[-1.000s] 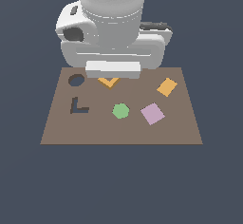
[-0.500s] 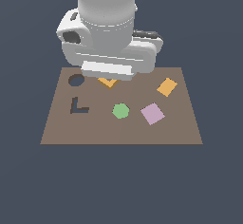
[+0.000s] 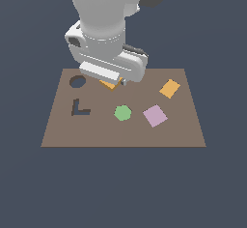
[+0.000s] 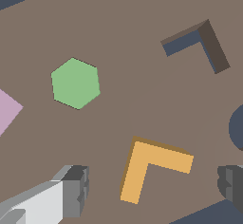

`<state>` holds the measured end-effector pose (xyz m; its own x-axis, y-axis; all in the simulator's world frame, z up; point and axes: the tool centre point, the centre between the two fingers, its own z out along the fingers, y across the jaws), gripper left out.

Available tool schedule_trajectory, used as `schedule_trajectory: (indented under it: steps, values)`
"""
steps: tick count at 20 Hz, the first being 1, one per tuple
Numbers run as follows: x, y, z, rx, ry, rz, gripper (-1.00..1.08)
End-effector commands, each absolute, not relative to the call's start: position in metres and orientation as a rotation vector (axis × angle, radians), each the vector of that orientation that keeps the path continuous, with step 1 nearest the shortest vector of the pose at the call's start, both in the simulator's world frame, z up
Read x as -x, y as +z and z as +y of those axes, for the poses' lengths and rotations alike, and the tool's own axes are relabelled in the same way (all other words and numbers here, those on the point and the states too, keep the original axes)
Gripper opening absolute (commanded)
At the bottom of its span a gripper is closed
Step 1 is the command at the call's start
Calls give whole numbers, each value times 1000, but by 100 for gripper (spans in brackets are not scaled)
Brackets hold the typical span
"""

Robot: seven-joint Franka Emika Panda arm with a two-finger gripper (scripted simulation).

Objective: Insert a designated object into the corresponding slot on a board.

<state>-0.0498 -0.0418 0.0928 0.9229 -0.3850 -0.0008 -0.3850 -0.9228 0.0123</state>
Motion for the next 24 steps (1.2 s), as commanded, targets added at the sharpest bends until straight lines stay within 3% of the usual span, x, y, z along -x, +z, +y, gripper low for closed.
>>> schedule_trajectory:
  steps: [1,11,24]
  values:
    - [59,82,-44,-3047,-3,-725,100]
    - [80,54,-47,-2981,0,-985,100]
    - [82,35,-46,-2974,0,-1012,100]
